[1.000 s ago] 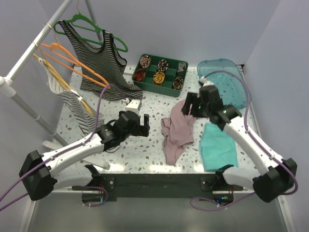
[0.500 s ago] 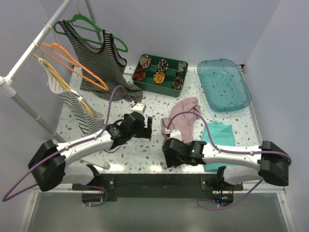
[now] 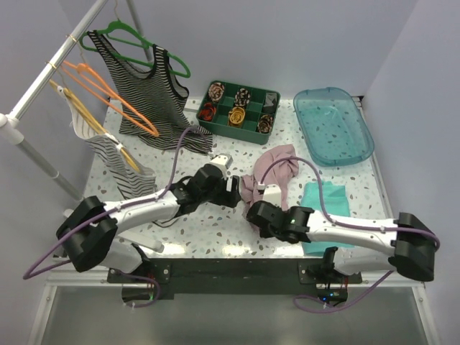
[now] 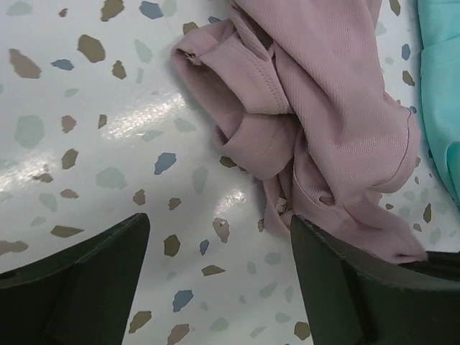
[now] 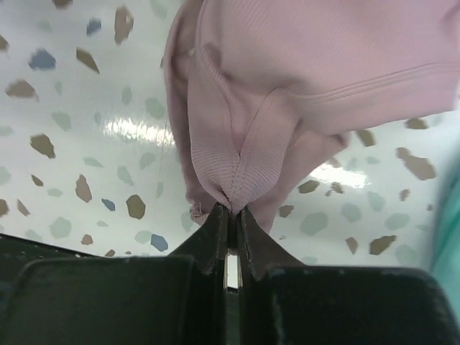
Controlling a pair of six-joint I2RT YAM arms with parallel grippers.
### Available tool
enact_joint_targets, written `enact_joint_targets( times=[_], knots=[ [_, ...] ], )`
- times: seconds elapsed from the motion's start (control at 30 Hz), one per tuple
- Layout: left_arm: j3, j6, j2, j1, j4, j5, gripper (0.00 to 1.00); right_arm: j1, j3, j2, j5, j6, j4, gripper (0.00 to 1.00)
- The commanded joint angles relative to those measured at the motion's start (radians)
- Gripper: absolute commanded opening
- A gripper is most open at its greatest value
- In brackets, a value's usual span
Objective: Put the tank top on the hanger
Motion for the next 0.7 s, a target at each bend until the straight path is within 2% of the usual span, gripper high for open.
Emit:
enact_joint_targets(
  times=[0.0,0.23,0.47,0.5,0.57,0.6,0.67],
  knots=[
    [0.058,0.075,0.098,-0.023,0.191,0.086,0.81,-0.078,-0.014,-0.115,0.113,0.003,-0.126,0.00],
    [0.113,0.069,0.230,-0.026,0.315,0.138,0.72,-0.144,-0.026,-0.212,0.141,-0.005,-0.213,0.00],
    [0.126,0.062,0.315,-0.028,0.329,0.101,0.60,-0.168,-0.022,-0.237,0.140,-0.017,-0.221,0.00],
    [0.126,0.065,0.323,-0.028,0.335,0.109,0.52,-0.168,-0.011,-0.238,0.140,-0.020,-0.223,0.00],
    [0.126,0.064,0.342,-0.026,0.352,0.141,0.42,-0.170,0.000,-0.236,0.149,-0.023,-0.229,0.00],
    [0.121,0.062,0.343,-0.028,0.361,0.153,0.30,-0.171,0.007,-0.238,0.156,-0.025,-0.229,0.00],
    [0.117,0.059,0.337,-0.028,0.377,0.176,0.13,-0.176,0.030,-0.241,0.181,-0.042,-0.223,0.00]
  ],
)
